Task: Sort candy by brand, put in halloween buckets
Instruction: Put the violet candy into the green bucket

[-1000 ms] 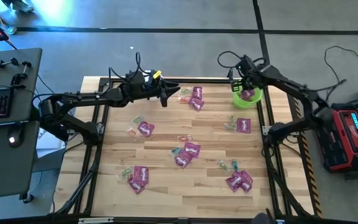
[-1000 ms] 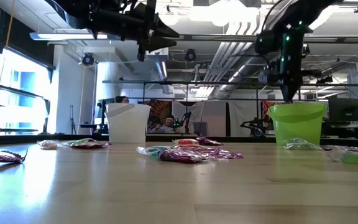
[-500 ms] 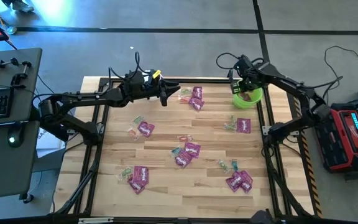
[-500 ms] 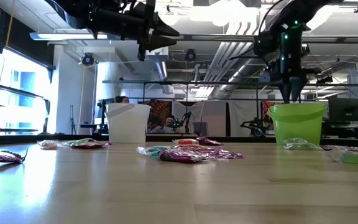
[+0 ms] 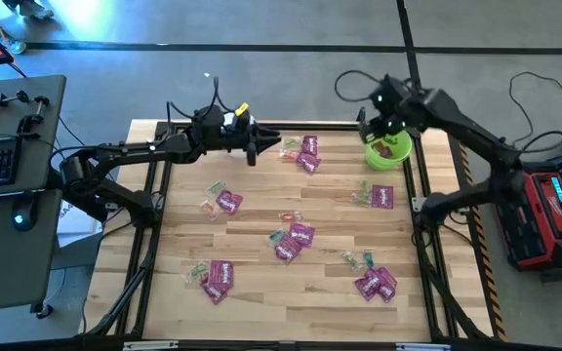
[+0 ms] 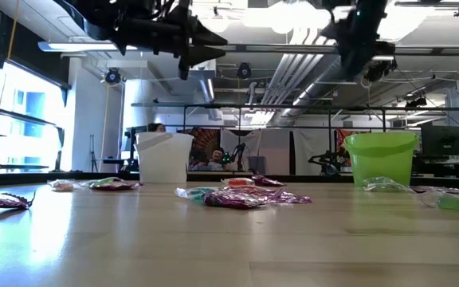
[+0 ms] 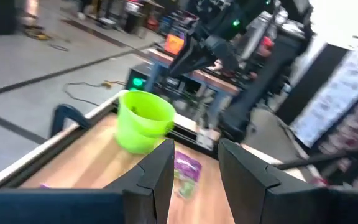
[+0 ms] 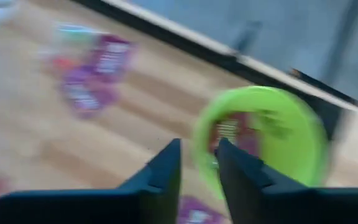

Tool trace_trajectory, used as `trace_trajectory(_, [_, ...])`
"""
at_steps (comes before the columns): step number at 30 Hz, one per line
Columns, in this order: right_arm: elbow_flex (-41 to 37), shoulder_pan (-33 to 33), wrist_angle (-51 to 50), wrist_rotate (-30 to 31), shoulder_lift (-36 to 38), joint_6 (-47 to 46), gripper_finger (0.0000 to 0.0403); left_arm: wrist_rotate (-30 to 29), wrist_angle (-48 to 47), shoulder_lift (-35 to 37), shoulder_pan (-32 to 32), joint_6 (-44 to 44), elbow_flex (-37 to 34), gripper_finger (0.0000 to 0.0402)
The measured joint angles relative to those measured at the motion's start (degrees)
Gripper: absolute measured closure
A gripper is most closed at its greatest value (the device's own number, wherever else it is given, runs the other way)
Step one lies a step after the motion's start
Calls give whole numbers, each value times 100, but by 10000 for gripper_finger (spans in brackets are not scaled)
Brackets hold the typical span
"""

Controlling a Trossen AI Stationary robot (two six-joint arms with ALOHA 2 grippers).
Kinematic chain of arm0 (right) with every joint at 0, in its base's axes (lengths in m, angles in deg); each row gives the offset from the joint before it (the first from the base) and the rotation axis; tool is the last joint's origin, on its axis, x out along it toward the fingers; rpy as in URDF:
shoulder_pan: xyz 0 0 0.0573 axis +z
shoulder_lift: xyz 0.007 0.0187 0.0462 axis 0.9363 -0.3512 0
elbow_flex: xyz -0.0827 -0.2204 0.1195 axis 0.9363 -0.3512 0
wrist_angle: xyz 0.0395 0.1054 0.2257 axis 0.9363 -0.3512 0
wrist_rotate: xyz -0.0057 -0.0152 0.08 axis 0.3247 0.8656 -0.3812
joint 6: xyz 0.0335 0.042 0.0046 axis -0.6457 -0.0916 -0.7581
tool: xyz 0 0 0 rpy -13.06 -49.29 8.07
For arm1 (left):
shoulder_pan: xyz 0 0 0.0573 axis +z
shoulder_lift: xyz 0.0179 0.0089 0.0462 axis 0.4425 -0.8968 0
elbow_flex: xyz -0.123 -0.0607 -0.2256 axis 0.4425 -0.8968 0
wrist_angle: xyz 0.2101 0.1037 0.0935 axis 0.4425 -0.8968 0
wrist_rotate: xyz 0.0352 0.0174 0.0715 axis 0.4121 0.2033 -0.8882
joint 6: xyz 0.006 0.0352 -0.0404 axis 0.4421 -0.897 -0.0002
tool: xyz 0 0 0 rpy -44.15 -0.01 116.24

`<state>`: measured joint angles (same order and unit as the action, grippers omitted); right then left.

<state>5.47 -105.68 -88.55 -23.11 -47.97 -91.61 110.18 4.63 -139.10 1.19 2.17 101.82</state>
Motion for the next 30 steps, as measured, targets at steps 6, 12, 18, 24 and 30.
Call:
trace_trajectory(6, [-1351,1274,1657,-286,841,-880,390,529,-363,0,73,-380,0,321])
trace_trajectory(12, [-2930,2303,4173,-352,1321,-687,396,441,-541,0,69,-528,0,367])
trace_trajectory(18, [-3857,2977,5487,-629,1334,-636,393,452,-791,-2,66,-854,0,399])
trace_trajectory(24, [-4072,3628,5553,-518,1184,-914,369,312,-669,-7,-100,-633,0,401])
trace_trajectory(30, [-3893,4063,5634,-170,585,-1034,300,-271,-652,-45,-368,-845,2,401])
